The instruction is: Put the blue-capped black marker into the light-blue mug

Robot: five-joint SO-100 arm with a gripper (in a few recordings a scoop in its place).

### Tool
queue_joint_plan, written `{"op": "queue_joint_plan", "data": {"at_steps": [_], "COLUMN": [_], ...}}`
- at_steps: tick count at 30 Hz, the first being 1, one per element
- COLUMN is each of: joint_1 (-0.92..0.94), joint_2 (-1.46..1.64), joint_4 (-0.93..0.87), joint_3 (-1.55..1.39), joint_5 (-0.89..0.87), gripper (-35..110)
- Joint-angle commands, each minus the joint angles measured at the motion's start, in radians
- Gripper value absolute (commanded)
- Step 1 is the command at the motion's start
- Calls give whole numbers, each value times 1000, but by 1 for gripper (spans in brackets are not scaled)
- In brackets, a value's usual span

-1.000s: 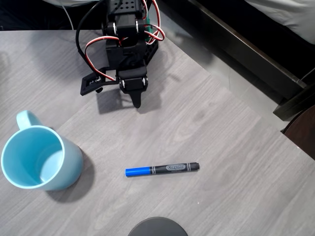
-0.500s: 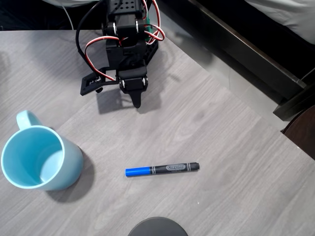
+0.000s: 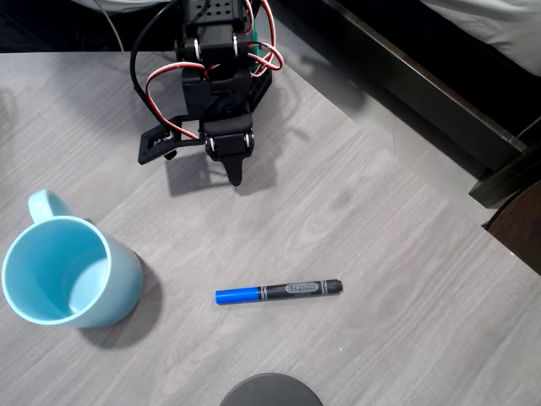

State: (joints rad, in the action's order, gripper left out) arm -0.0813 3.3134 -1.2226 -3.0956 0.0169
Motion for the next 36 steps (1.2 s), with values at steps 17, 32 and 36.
{"op": "queue_joint_plan", "data": {"at_steps": [17,32,36], "joint_1": [-5,-63,-112], "joint_2": [25,-862,-1212], "joint_4": [-6,75,130], "joint_3": [-6,991,1193], "joint_5": [2,-15,-123], "gripper": [0,0,0]}}
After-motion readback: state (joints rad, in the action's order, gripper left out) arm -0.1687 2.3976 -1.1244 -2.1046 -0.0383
